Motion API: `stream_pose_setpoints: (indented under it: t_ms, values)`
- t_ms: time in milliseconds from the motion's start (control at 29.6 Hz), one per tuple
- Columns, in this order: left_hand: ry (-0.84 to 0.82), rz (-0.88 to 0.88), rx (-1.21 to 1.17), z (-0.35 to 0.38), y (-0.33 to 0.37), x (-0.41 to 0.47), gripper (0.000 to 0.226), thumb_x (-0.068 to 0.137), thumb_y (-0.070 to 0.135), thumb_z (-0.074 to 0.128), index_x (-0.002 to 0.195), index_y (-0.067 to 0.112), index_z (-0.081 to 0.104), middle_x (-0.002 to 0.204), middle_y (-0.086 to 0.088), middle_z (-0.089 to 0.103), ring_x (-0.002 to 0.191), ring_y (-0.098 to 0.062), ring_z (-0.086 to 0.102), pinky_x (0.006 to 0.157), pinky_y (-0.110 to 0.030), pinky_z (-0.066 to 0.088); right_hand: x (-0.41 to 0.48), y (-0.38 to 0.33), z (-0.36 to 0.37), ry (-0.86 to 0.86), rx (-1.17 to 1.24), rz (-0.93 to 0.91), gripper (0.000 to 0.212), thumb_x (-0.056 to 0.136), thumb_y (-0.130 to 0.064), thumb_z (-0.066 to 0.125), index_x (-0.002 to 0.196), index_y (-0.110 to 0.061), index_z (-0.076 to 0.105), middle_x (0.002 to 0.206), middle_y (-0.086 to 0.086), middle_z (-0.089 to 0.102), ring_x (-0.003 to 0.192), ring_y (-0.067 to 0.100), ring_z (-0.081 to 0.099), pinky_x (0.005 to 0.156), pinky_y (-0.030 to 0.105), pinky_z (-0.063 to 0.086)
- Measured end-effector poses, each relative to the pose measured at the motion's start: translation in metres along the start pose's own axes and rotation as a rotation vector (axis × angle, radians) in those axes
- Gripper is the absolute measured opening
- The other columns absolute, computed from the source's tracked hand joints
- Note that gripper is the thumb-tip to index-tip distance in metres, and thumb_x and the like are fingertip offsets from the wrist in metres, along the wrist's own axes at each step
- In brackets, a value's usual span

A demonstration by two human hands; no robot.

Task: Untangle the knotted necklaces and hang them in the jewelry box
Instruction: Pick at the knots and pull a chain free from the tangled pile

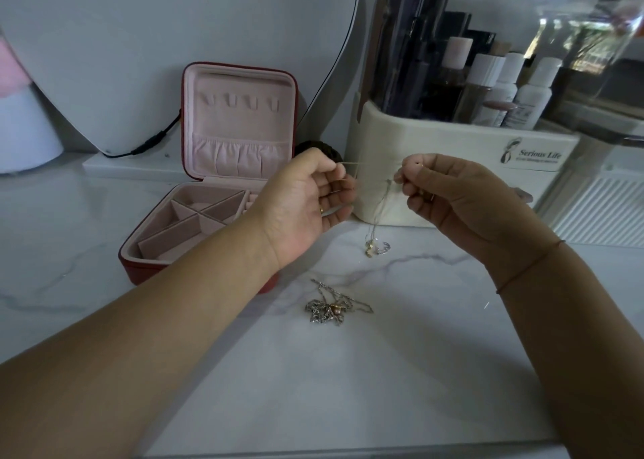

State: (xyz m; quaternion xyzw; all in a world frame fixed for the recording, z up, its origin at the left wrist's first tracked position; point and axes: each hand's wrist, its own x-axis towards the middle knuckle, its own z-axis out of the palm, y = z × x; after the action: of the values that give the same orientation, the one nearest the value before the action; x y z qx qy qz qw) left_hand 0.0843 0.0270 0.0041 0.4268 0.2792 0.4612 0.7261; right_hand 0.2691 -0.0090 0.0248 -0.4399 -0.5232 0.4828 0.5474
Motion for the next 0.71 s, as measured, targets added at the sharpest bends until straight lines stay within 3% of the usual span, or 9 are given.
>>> stream_pose_setpoints:
  t_ms: [101, 236, 338, 473, 608, 709]
  values:
    - [0.004, 0.0, -0.106, -0.004, 0.004, 0.001, 0.029, 0.088, 0.019, 0.043, 0.063, 0.014, 0.058, 0.073, -0.003, 0.062, 0.076, -0.017, 0.06, 0.082, -0.031, 0.049, 0.001, -0.002, -0.003, 0.045, 0.123, 0.014, 0.017, 0.076, -0.019, 0.062, 0.09, -0.008, 0.063, 0.079, 0.001, 0.067, 0.064, 0.004, 0.054, 0.058, 0.014, 0.047]
    - [-0.08, 0.005, -0.232, -0.003, 0.004, 0.001, 0.018, 0.081, 0.017, 0.048, 0.065, 0.012, 0.054, 0.078, -0.008, 0.067, 0.084, -0.023, 0.068, 0.095, -0.039, 0.05, 0.001, 0.0, 0.0, 0.01, 0.176, 0.024, 0.014, 0.079, -0.02, 0.06, 0.089, -0.011, 0.062, 0.08, -0.001, 0.068, 0.066, 0.005, 0.055, 0.057, 0.015, 0.047]
    - [-0.125, 0.028, -0.273, 0.0, 0.003, 0.001, 0.01, 0.073, 0.015, 0.056, 0.067, 0.01, 0.052, 0.076, -0.011, 0.067, 0.082, -0.025, 0.07, 0.09, -0.041, 0.054, 0.0, 0.001, 0.001, 0.0, 0.117, 0.026, 0.008, 0.081, -0.016, 0.06, 0.089, -0.013, 0.061, 0.077, 0.0, 0.068, 0.066, 0.006, 0.057, 0.058, 0.015, 0.047]
    - [-0.098, 0.053, -0.064, 0.003, -0.002, 0.001, 0.005, 0.076, 0.004, 0.063, 0.072, 0.005, 0.059, 0.078, -0.012, 0.068, 0.079, -0.021, 0.068, 0.086, -0.035, 0.056, -0.001, 0.005, 0.005, 0.046, -0.11, -0.031, 0.006, 0.084, -0.007, 0.064, 0.088, -0.012, 0.063, 0.072, 0.002, 0.069, 0.063, 0.008, 0.055, 0.062, 0.018, 0.046]
    - [-0.101, 0.074, 0.128, 0.005, -0.009, -0.001, 0.042, 0.077, -0.006, 0.065, 0.06, 0.019, 0.035, 0.099, -0.016, 0.071, 0.09, -0.024, 0.069, 0.09, -0.035, 0.055, -0.003, 0.004, 0.01, 0.041, -0.145, -0.081, 0.02, 0.069, -0.021, 0.073, 0.085, -0.012, 0.066, 0.069, 0.004, 0.067, 0.061, 0.011, 0.053, 0.063, 0.02, 0.046]
    - [-0.133, 0.095, 0.215, 0.007, -0.014, -0.004, 0.047, 0.073, -0.005, 0.07, 0.06, 0.02, 0.032, 0.085, -0.01, 0.073, 0.087, -0.025, 0.071, 0.086, -0.033, 0.056, -0.004, 0.003, 0.012, 0.03, -0.163, -0.131, 0.023, 0.067, -0.023, 0.073, 0.085, -0.01, 0.066, 0.069, 0.006, 0.067, 0.059, 0.011, 0.053, 0.062, 0.021, 0.046]
